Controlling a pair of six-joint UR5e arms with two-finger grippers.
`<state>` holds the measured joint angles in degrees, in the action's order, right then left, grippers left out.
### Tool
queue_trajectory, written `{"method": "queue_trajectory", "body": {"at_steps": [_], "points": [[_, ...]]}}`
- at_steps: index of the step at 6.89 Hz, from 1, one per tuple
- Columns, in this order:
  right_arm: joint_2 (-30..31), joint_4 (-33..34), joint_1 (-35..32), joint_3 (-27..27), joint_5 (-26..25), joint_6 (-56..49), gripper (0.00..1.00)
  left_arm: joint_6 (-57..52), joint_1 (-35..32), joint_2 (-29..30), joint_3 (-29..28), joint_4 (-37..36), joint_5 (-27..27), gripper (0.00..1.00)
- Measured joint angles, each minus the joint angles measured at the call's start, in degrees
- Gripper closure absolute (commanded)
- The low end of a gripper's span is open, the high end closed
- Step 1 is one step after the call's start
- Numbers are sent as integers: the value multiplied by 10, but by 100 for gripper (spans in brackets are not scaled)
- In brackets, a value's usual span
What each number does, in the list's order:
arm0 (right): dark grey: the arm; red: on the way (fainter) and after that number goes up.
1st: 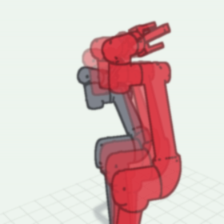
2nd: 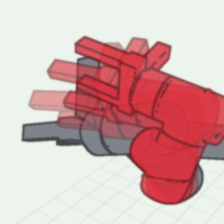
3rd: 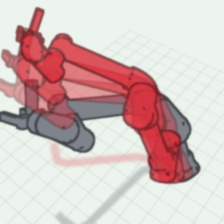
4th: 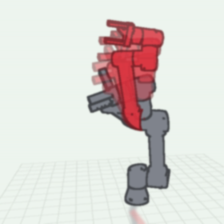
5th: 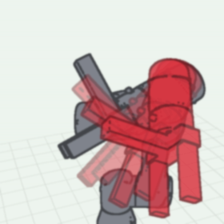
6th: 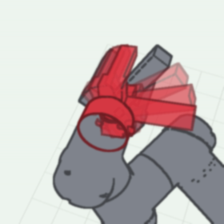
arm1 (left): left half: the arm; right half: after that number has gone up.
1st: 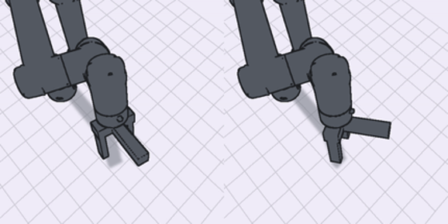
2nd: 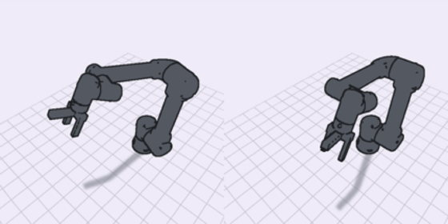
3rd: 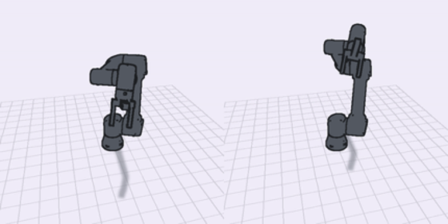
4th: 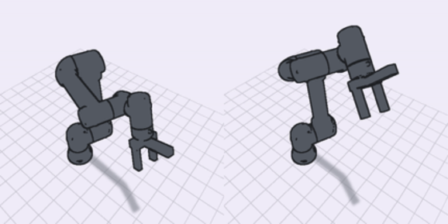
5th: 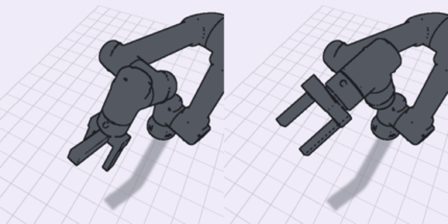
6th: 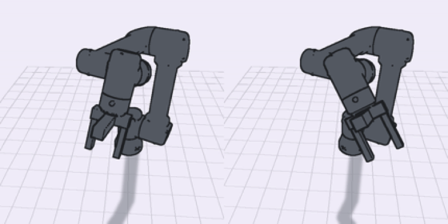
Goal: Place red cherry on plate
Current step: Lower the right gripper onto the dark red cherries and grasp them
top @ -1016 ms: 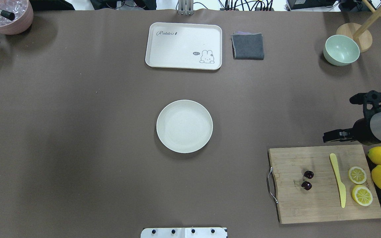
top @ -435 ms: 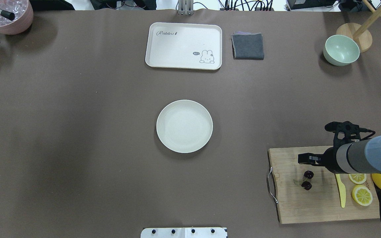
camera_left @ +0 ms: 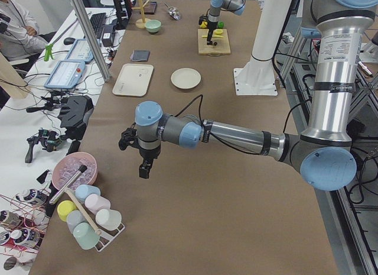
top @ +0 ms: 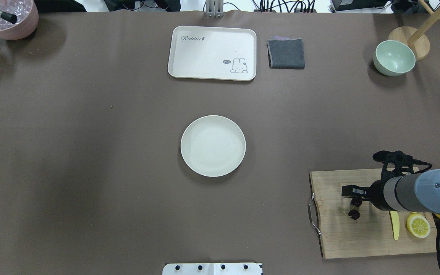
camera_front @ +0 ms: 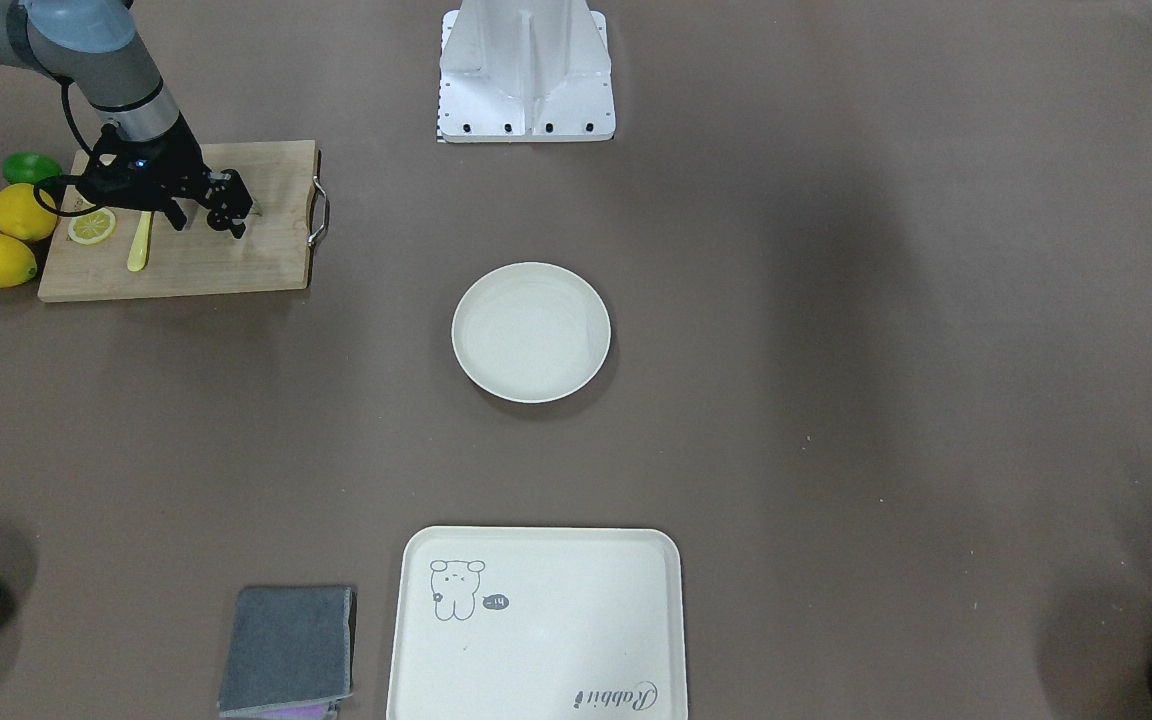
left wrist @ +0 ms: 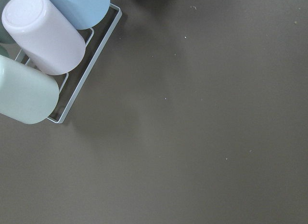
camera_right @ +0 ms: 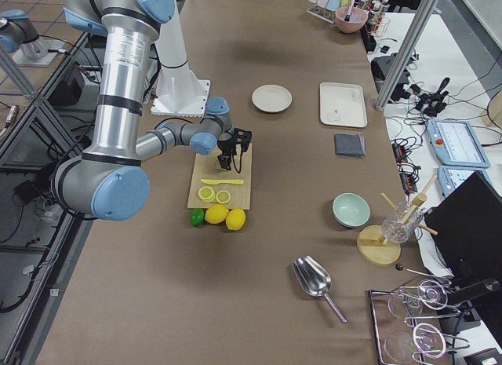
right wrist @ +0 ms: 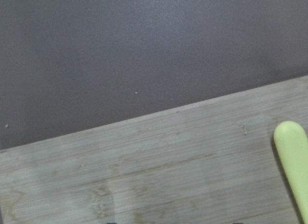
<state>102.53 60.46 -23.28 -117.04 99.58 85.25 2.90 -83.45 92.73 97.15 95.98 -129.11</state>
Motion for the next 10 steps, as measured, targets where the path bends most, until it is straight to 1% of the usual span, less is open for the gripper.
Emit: {"method": "queue_trajectory", "body": {"at_steps": [2,3,4,5,6,7,9,10], "points": [[1,0,5,-5,-1,2,28,0,1,0,-1,4,0,1],[1,0,8,-6,-2,3,41,1,1,-1,-2,12,0,1],[2,3,12,-6,-4,3,68,1,1,-1,-2,16,0,1],[1,9,14,-7,-8,3,85,1,1,-2,-3,18,0,1],[-1,12,15,-8,-10,3,91,1,1,-2,-3,18,0,1],[-1,14,16,-13,-11,3,94,1,2,-2,-3,18,0,1],[-4,16,12,-26,-10,3,94,1,4,-3,-4,18,0,1],[-17,22,6,-31,-9,2,94,1,6,-3,-4,18,0,1]]}}
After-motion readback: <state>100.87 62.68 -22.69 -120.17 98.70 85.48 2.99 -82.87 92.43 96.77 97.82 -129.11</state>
